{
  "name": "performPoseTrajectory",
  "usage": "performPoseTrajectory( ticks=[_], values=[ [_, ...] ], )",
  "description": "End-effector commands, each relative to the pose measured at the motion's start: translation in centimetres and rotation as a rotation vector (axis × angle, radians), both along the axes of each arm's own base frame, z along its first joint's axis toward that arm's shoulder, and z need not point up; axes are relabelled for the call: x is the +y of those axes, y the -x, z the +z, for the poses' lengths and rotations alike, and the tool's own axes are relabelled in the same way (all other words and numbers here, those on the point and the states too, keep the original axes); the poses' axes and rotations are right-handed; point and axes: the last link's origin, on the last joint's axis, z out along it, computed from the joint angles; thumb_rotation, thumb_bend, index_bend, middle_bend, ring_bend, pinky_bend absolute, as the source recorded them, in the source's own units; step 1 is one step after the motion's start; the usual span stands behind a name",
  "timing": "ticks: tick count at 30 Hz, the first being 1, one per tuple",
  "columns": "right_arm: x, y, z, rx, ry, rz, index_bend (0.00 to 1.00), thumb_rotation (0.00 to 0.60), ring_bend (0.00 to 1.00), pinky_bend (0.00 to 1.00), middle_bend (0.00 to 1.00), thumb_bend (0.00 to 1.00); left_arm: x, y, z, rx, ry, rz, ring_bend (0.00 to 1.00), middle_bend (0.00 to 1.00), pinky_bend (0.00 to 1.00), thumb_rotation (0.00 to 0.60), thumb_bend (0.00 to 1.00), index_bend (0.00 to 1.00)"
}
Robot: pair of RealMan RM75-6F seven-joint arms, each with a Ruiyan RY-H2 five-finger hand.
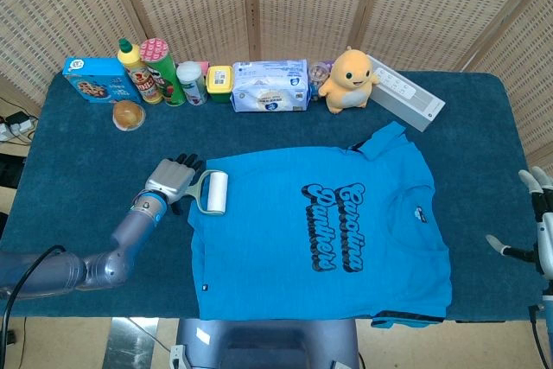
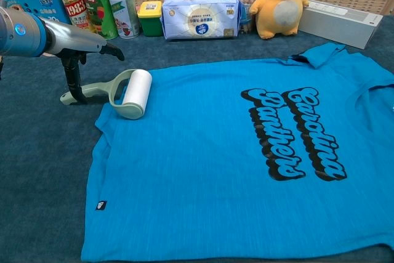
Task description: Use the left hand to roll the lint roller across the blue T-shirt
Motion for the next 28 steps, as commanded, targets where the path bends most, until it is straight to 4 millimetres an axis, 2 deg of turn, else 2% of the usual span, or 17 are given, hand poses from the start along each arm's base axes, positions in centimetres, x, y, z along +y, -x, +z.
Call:
performPoseTrajectory(
  ticks=[1, 4, 6, 9, 14, 16, 24, 28],
  values=[
    [0.1, -0.2, 0.0, -0.002, 0.000, 0.008, 0.06, 0.600, 0.00, 0.00, 0.00, 0.00, -0.7, 0.1, 1.2, -0.022, -0.028, -0.010, 0.00, 0.00, 0.20, 0.600, 0.11, 0.00],
    [0.3, -0.3, -0.1, 0.000, -0.004, 0.017, 0.06, 0.600, 0.00, 0.00, 0.00, 0.00, -2.0, 0.5, 2.4, -0.054, -0.063, -0.028, 0.00, 0.00, 0.19, 0.600, 0.11, 0.00],
    [0.2, -0.6, -0.7, 0.012, -0.031, 0.031, 0.06, 0.600, 0.00, 0.00, 0.00, 0.00, -4.0, 1.5, 4.0, -0.135, -0.117, -0.066, 0.00, 0.00, 0.18, 0.600, 0.11, 0.00],
    [-0.1, -0.5, -1.4, 0.024, -0.058, 0.046, 0.06, 0.600, 0.00, 0.00, 0.00, 0.00, -7.3, 4.0, 6.0, -0.278, -0.198, -0.152, 0.00, 0.00, 0.17, 0.600, 0.11, 0.00],
    [-0.6, -0.3, -2.0, 0.052, -0.053, 0.068, 0.06, 0.600, 0.00, 0.00, 0.00, 0.00, -11.5, 7.6, 8.4, -0.377, -0.337, -0.244, 0.00, 0.00, 0.16, 0.600, 0.11, 0.00],
    [-0.8, -0.1, -2.0, 0.070, -0.033, 0.076, 0.06, 0.600, 0.00, 0.00, 0.00, 0.00, -13.9, 9.5, 9.6, -0.402, -0.428, -0.237, 0.00, 0.00, 0.16, 0.600, 0.11, 0.00],
    [-1.2, 0.7, -1.4, 0.131, 0.048, 0.054, 0.07, 0.600, 0.00, 0.00, 0.00, 0.00, -20.2, 14.2, 10.4, -0.442, -0.591, -0.055, 0.00, 0.00, 0.15, 0.600, 0.13, 0.00],
    [-1.2, 0.9, -1.2, 0.161, 0.075, 0.033, 0.08, 0.600, 0.00, 0.00, 0.00, 0.00, -21.4, 15.0, 10.4, -0.445, -0.601, -0.008, 0.00, 0.00, 0.12, 0.600, 0.13, 0.00]
  ],
)
